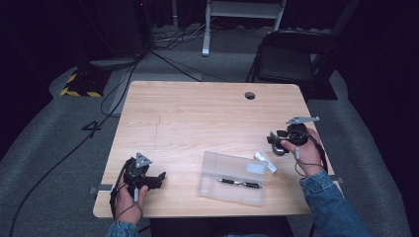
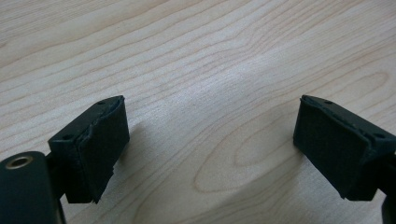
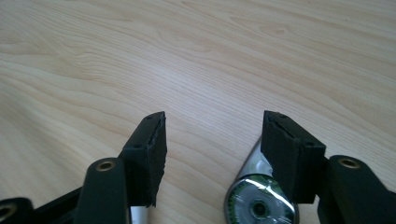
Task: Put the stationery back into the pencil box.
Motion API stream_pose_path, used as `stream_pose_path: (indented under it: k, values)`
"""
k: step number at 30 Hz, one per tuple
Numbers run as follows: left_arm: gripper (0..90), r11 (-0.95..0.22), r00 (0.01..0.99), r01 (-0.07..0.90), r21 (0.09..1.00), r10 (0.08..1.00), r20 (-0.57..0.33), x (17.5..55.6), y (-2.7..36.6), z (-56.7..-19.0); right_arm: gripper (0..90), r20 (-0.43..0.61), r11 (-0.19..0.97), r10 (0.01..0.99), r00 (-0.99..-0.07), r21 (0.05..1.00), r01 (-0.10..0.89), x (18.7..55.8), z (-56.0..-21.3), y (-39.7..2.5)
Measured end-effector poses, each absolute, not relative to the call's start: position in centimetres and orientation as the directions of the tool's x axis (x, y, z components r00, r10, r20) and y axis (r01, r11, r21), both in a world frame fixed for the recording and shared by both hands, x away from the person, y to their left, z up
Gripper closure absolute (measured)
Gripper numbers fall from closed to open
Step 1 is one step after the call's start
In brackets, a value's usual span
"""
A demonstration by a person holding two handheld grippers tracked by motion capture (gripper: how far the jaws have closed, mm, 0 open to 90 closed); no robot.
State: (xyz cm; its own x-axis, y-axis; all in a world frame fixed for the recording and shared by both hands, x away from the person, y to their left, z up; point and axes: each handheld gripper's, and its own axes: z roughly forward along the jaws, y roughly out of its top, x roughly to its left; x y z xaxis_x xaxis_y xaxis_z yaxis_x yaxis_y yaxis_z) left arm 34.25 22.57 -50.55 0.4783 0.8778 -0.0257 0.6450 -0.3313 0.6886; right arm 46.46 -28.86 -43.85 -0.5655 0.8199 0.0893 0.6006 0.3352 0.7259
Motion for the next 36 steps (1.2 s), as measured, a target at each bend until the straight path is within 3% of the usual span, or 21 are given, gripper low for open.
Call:
stream_pose_path:
  k: [9,32,36]
  values:
    - [10.9,-0.327,0.474,0.646,0.69,0.88,-0.026,34.1,22.5,-50.6,42.6,0.088,0.303,0.867,-0.491,0.69,0.658,48.3,-46.1,-30.1]
    - [10.9,-0.331,0.476,0.648,0.686,0.879,-0.026,33.9,22.6,-50.5,41.3,0.046,0.327,0.894,-0.446,0.614,0.719,49.3,-48.4,-29.9]
    - [10.9,-0.335,0.478,0.646,0.686,0.878,-0.021,33.9,22.6,-50.5,44.5,0.034,0.338,0.891,-0.452,0.613,0.714,49.3,-48.4,-29.9]
